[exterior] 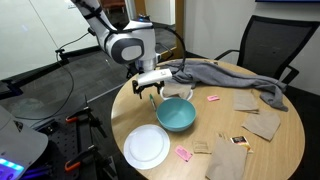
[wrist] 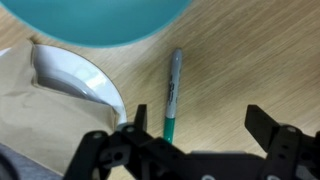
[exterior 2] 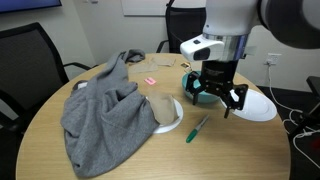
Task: Put the pen in the teal bowl
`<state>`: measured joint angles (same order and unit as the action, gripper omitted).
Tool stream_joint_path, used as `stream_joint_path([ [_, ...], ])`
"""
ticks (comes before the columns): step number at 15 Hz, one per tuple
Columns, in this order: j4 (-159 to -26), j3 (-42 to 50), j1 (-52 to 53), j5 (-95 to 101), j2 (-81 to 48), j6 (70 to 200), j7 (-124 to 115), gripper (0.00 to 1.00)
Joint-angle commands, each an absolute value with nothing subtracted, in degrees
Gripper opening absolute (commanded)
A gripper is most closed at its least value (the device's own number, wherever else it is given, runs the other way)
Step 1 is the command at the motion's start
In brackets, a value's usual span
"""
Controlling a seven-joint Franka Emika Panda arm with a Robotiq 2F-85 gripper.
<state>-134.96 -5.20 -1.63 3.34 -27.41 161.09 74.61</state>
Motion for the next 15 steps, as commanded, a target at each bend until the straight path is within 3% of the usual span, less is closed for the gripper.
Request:
stream_joint_path([
  [1, -134.37, -4.5, -1.24, 7.4, -29.78, 164.3, 69.91, 1.0],
  [7, -132.07, -4.79, -1.31, 11.65, -33.34, 164.97, 66.86, 1.0],
  [12, -129.82, -5.5, -1.84, 12.42, -35.65, 164.86, 67.11, 0.8],
  [13, -129.59, -5.59, -1.89, 12.42, -36.05, 164.99, 67.13, 0.84],
  [15, -129.3, -5.63, -1.84, 12.47, -36.66, 165.33, 67.01, 0.78],
])
